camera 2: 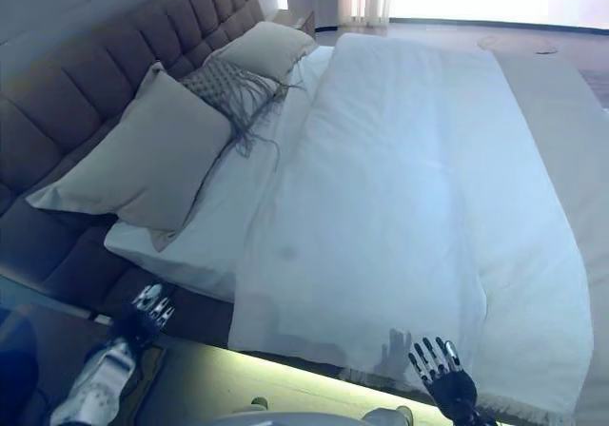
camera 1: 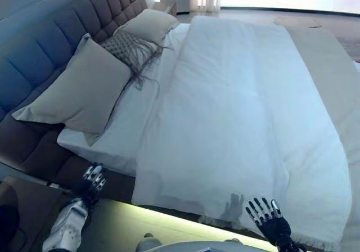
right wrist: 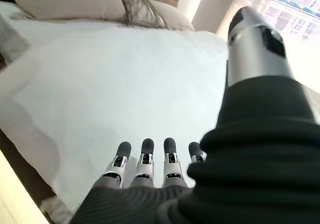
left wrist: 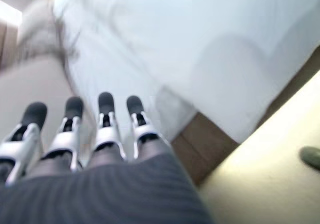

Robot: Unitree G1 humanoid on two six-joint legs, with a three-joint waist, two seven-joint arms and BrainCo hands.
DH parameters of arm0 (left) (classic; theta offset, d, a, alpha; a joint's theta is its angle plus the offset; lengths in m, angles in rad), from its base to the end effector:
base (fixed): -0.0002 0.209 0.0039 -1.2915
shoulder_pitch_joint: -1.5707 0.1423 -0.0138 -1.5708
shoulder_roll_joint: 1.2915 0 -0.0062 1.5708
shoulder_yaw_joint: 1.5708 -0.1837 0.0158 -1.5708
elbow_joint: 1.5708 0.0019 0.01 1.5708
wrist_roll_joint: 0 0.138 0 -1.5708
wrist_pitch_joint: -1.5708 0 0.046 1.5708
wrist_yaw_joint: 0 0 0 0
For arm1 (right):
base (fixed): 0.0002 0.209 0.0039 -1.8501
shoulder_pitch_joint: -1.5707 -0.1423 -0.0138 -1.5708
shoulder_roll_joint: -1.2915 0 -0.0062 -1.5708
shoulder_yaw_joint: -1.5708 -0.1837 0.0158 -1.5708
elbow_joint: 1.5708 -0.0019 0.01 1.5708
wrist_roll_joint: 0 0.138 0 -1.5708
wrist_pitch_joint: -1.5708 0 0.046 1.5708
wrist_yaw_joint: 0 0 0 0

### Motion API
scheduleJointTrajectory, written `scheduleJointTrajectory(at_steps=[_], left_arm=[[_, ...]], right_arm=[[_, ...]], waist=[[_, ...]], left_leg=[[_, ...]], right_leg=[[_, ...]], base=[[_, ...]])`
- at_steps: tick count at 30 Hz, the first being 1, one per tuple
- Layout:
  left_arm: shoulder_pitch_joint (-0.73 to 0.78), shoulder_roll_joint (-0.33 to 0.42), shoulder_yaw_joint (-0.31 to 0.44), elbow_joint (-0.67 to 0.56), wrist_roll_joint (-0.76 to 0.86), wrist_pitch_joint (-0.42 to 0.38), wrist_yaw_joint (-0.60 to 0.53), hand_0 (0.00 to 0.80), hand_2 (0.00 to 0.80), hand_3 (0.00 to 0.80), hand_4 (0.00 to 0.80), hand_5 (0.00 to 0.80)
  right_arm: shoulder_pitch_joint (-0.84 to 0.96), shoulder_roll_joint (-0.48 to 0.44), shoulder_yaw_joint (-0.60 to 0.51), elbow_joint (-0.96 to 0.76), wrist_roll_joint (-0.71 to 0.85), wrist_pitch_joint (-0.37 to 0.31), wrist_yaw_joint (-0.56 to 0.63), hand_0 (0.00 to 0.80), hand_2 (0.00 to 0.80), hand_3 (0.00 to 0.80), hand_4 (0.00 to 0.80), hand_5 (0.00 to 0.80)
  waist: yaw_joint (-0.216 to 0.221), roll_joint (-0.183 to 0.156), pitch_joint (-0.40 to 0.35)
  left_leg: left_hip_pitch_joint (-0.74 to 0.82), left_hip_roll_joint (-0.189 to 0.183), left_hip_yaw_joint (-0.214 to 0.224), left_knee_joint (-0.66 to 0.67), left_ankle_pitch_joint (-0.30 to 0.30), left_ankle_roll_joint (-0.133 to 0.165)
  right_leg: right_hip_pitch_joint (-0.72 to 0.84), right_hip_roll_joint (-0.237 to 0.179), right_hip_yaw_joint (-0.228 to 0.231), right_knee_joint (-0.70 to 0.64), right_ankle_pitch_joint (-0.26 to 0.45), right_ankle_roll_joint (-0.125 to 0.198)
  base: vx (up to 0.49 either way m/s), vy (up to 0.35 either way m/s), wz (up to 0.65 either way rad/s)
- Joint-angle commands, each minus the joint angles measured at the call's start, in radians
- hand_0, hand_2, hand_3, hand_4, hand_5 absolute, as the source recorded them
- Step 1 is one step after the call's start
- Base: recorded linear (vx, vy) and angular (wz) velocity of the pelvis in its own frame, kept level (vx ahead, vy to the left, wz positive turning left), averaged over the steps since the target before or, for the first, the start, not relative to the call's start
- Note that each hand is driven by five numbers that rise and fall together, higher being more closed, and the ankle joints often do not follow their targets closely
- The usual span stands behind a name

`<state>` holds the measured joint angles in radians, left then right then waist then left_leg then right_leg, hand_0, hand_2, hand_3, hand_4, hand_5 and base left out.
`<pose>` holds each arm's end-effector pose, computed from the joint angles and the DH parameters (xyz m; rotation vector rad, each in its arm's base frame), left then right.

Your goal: Make the bed neatly

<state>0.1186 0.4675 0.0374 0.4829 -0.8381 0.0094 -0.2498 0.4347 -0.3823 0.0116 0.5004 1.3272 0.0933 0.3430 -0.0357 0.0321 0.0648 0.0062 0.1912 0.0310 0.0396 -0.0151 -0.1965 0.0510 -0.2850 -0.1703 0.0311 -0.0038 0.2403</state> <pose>0.1428 0.2838 -0.0249 -0.4173 0.4275 0.1345 0.0360 -0.2598 -0.0688 0.9996 0.5882 -0.3495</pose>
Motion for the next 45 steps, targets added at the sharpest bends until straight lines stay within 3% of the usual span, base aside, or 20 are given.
scheduleJointTrajectory(at_steps=[1, 8, 11, 14, 20, 24, 31, 37, 45], left_arm=[[-0.112, 0.068, -0.019, -0.03, 0.115, -0.067, 0.042, 0.0, 0.0, 0.0, 0.0, 0.0], [-0.211, 0.068, -0.165, -0.026, 0.424, -0.134, 0.219, 0.0, 0.0, 0.0, 0.0, 0.0], [-0.33, 0.099, -0.261, 0.009, 0.615, -0.186, 0.378, 0.0, 0.0, 0.0, 0.0, 0.0], [-0.434, 0.101, -0.329, 0.037, 0.67, -0.205, 0.48, 0.0, 0.0, 0.0, 0.0, 0.0], [-0.479, 0.084, -0.37, 0.029, 0.763, -0.269, 0.605, 0.0, 0.0, 0.0, 0.0, 0.0], [-0.524, 0.077, -0.388, 0.06, 0.851, -0.295, 0.689, 0.0, 0.0, 0.0, 0.0, 0.0], [-0.596, 0.085, -0.452, 0.105, 1.138, -0.278, 0.894, 0.0, 0.0, 0.0, 0.0, 0.0], [-0.752, 0.074, -0.541, 0.149, 1.291, -0.174, 1.053, 0.0, 0.0, 0.0, 0.0, 0.0], [-0.84, 0.075, -0.533, 0.091, 1.362, -0.128, 1.102, 0.0, 0.0, 0.0, 0.0, 0.0]], right_arm=[[0.006, 0.031, -0.039, -0.016, -0.014, -0.061, -0.031, 0.0, 0.0, 0.0, 0.0, 0.0], [-0.029, 0.04, -0.089, 0.079, 0.002, -0.133, -0.126, 0.0, 0.0, 0.0, 0.0, 0.0], [-0.099, 0.027, -0.118, 0.13, 0.119, -0.193, -0.12, 0.0, 0.0, 0.0, 0.0, 0.0], [-0.146, 0.016, -0.154, 0.199, 0.189, -0.231, -0.089, 0.0, 0.0, 0.0, 0.0, 0.0], [-0.19, -0.018, -0.276, 0.442, 0.17, -0.238, -0.024, 0.0, 0.0, 0.0, 0.0, 0.0], [-0.222, -0.036, -0.331, 0.616, 0.173, -0.213, -0.03, 0.0, 0.0, 0.0, 0.0, 0.0], [-0.316, -0.124, -0.373, 0.797, 0.252, -0.133, -0.095, 0.0, 0.0, 0.0, 0.0, 0.0], [-0.395, -0.156, -0.365, 0.821, 0.239, -0.124, -0.074, 0.0, 0.0, 0.0, 0.0, 0.0], [-0.442, -0.146, -0.347, 0.796, 0.262, -0.076, -0.026, 0.0, 0.0, 0.0, 0.0, 0.0]], waist=[[-0.033, -0.048, 0.0], [-0.057, -0.069, 0.035], [-0.071, -0.078, 0.112], [-0.088, -0.073, 0.179], [-0.096, -0.052, 0.264], [-0.086, -0.063, 0.297], [-0.087, -0.057, 0.346], [-0.108, -0.049, 0.385], [-0.106, -0.055, 0.426]], left_leg=[[-0.014, 0.039, 0.062, 0.051, 0.018, 0.048], [-0.056, 0.047, 0.064, 0.079, 0.017, 0.051], [-0.16, 0.048, 0.037, 0.13, 0.024, 0.048], [-0.252, 0.036, 0.017, 0.153, 0.041, 0.048], [-0.375, 0.006, -0.005, 0.176, 0.059, 0.046], [-0.455, 0.004, -0.022, 0.214, 0.062, 0.04], [-0.521, -0.004, -0.024, 0.227, 0.07, 0.036], [-0.579, -0.032, -0.002, 0.175, 0.116, 0.05], [-0.606, -0.051, 0.016, 0.171, 0.121, 0.055]], right_leg=[[-0.091, 0.006, 0.087, 0.044, 0.051, -0.002], [-0.154, 0.015, 0.119, 0.083, 0.06, 0.003], [-0.262, 0.021, 0.136, 0.142, 0.067, -0.003], [-0.347, 0.024, 0.142, 0.164, 0.085, -0.012], [-0.438, 0.016, 0.137, 0.143, 0.125, -0.016], [-0.487, 0.017, 0.117, 0.164, 0.12, -0.009], [-0.555, 0.027, 0.135, 0.206, 0.105, -0.018], [-0.629, 0.021, 0.163, 0.206, 0.122, -0.021], [-0.651, 0.007, 0.148, 0.204, 0.129, -0.015]], base=[[0.001, -0.087, -0.03], [-0.073, -0.082, -0.12], [-0.352, -0.049, -0.05], [-0.333, 0.039, 0.04], [-0.174, 0.058, -0.04], [-0.128, -0.018, -0.03], [-0.059, 0.08, 0.01], [-0.096, 0.141, -0.04], [-0.061, -0.005, -0.06]])
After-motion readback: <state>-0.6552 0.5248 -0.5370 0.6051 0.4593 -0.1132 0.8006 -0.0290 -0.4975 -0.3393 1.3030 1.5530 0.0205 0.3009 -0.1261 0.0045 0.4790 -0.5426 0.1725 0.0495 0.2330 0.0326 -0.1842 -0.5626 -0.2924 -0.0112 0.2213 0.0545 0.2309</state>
